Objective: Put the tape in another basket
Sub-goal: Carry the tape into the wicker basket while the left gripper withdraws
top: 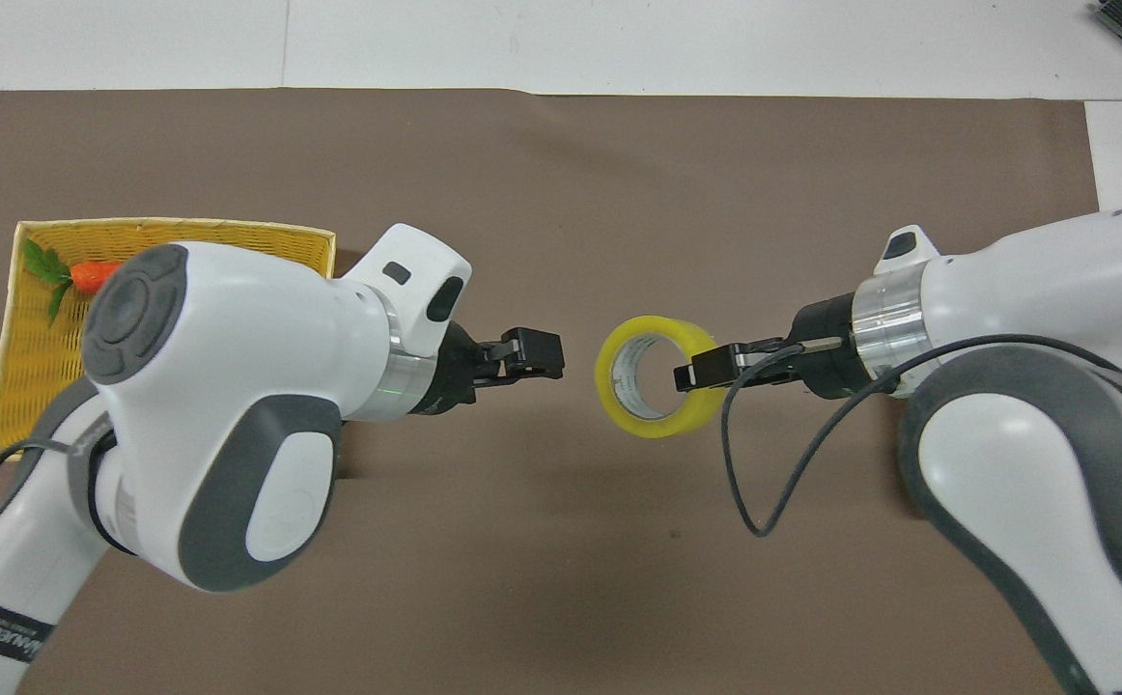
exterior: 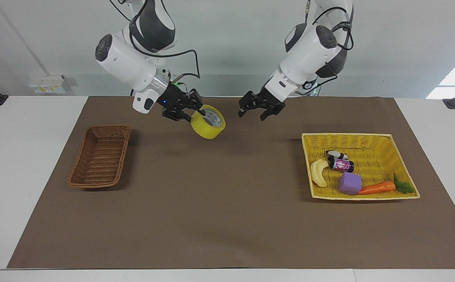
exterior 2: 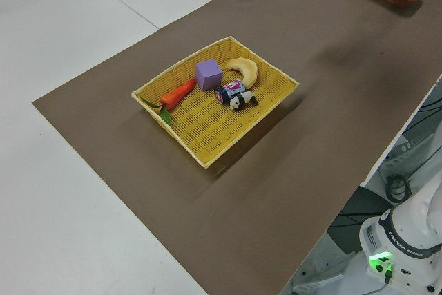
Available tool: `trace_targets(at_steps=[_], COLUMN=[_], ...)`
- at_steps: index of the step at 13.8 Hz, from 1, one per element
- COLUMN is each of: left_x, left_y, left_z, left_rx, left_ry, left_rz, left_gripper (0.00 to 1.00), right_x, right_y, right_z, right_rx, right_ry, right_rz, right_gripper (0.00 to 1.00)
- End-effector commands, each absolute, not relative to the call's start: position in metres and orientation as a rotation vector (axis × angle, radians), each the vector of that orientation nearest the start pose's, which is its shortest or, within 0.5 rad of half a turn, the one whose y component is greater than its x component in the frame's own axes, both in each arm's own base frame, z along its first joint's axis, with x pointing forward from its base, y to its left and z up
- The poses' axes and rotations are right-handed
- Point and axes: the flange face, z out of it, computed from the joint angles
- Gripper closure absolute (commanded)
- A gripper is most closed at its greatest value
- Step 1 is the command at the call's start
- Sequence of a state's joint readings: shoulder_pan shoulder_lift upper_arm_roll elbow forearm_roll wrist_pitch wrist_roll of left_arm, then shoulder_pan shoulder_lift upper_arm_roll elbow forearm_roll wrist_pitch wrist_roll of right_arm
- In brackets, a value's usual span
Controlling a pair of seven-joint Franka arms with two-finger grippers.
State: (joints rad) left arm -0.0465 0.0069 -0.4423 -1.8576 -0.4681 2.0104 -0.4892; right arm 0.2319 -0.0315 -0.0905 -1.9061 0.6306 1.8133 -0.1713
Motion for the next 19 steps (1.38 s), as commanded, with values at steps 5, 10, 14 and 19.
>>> trace_targets(at_steps=[5,10,14,19], left_x=[0.531,0.551,0.556,0.558], left_y=[-0.197,-0.149,-0.101,-0.049], left_z=[0.541,0.564,0.578,0.61], left_rx=[-3.363,-3.349,-3.275,-3.176], left_ry=[-0.38,-0.208,0.001,0.069], left_rz=[0.092,-0.043,-0.04,0.018], left_gripper=[0.0,0.0,0.0,0.0], right_x=[0.531,0.514,0.519,0.518], right_y=[-0.062,-0.159,-0.219,-0.227], right_z=[0.515,0.474,0.433,0.421], right_rx=[-2.438,-2.516,-2.56,-2.606], right_ry=[-0.135,-0.296,-0.208,-0.175], right_rz=[0.014,-0.024,-0.09,-0.103], right_gripper=[1.0,1.0,1.0,1.0])
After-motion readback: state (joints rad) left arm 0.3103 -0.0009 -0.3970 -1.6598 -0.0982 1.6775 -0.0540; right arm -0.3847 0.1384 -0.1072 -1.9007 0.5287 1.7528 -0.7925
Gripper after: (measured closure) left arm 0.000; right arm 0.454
